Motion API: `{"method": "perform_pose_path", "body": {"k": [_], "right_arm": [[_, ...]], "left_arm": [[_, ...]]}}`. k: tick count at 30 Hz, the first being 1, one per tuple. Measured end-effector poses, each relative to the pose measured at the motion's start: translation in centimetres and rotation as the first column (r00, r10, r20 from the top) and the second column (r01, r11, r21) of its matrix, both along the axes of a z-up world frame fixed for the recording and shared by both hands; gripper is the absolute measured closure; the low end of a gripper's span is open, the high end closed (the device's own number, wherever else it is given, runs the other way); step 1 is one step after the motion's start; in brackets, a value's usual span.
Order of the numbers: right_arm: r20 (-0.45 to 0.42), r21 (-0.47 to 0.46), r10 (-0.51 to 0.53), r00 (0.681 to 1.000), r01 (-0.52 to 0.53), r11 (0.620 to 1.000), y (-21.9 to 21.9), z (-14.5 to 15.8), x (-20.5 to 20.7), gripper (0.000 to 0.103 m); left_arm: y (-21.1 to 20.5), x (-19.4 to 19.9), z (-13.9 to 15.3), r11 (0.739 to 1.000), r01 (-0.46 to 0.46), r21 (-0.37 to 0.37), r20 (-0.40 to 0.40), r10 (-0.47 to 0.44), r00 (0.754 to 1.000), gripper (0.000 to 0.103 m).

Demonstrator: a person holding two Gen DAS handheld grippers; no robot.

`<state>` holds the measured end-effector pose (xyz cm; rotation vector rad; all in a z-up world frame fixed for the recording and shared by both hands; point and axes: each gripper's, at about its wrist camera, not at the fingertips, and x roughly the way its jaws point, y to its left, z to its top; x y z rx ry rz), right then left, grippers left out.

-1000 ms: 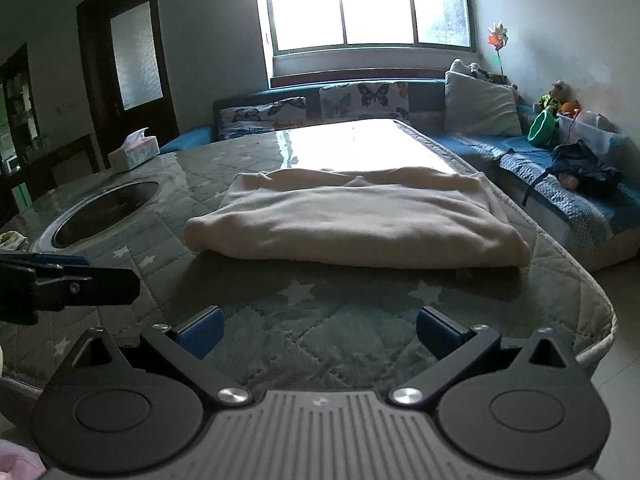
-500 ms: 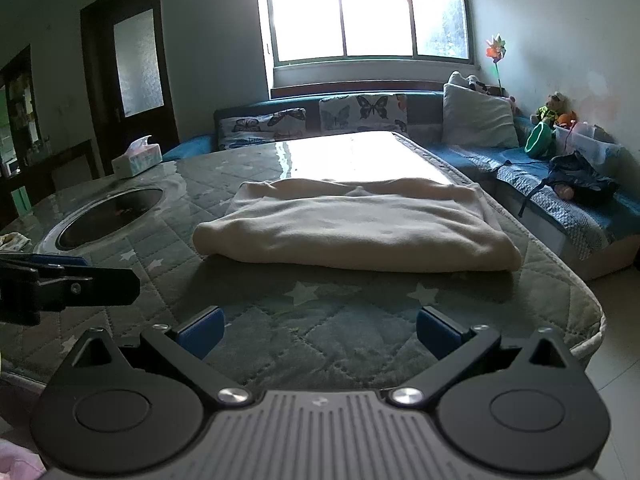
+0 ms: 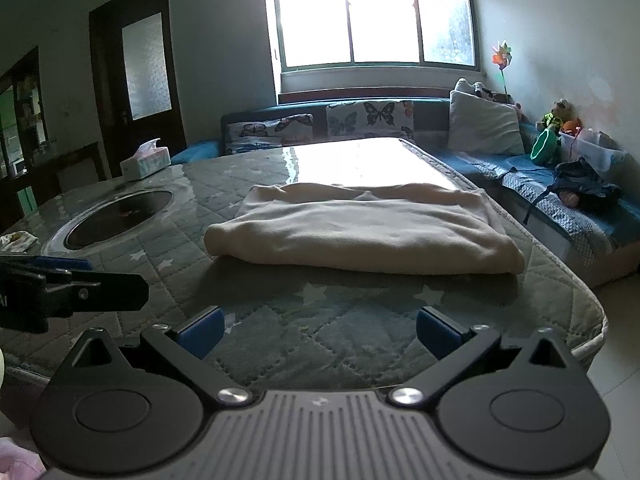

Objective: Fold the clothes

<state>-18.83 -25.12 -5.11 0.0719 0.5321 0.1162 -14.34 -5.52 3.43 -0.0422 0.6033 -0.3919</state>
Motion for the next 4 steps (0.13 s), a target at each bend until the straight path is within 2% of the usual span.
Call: {"method": "perform_pose_path", "body": {"k": [4], "right_arm": [[0.006,0.0,0.004,1.0,-0.004,1.0,0.06,0.16,-0.11,0.0]], "left_arm": [[-0.12,-0.18,0.1,1.0,0.001,0.006,0.007,-0.001,1.0,0.0]]}}
